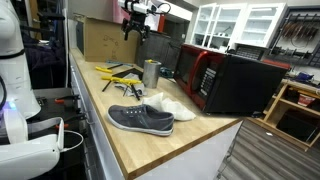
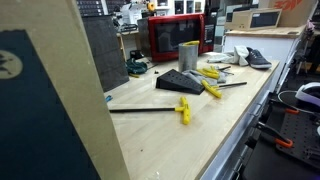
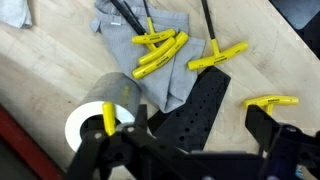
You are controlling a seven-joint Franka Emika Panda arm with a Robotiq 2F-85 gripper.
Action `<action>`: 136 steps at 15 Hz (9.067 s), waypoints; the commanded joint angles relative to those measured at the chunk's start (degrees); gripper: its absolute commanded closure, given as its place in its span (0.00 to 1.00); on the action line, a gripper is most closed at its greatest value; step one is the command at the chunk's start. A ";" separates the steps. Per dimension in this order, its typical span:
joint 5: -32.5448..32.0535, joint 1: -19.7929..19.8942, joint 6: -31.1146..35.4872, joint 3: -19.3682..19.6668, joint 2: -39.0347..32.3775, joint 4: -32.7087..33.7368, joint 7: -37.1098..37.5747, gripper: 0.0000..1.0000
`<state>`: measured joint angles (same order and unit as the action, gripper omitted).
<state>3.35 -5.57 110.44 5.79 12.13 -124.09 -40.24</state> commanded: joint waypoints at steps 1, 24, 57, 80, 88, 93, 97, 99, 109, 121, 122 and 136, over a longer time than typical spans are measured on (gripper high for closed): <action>0.23 1.46 -2.62 -0.50 -6.52 7.65 -3.23 0.00; -5.28 6.35 -8.77 -6.93 -29.48 28.83 -4.50 0.00; -10.06 4.90 -10.66 -8.82 -14.97 24.24 -3.58 0.96; -4.01 -1.39 -13.69 -12.26 -13.44 12.89 -26.98 0.96; -8.76 -2.63 -10.78 -14.82 -18.44 13.12 -30.05 0.96; -10.56 -2.64 -7.20 -15.53 -21.27 13.65 -29.73 0.96; -9.96 -3.05 -4.29 -16.45 -22.91 12.95 -29.12 0.96; -9.48 -3.27 -3.71 -17.00 -23.56 12.89 -28.80 0.96; -10.39 -3.31 -3.09 -17.41 -23.56 12.17 -28.63 0.96; -10.34 -3.35 3.05 -17.34 -22.59 9.40 -26.41 0.60; -10.21 -3.37 3.39 -17.35 -22.39 9.12 -26.04 0.58; -4.10 -3.21 4.08 -16.84 -9.59 2.61 -17.57 0.00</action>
<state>-2.43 -8.79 116.47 -11.50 -3.71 -118.16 -60.48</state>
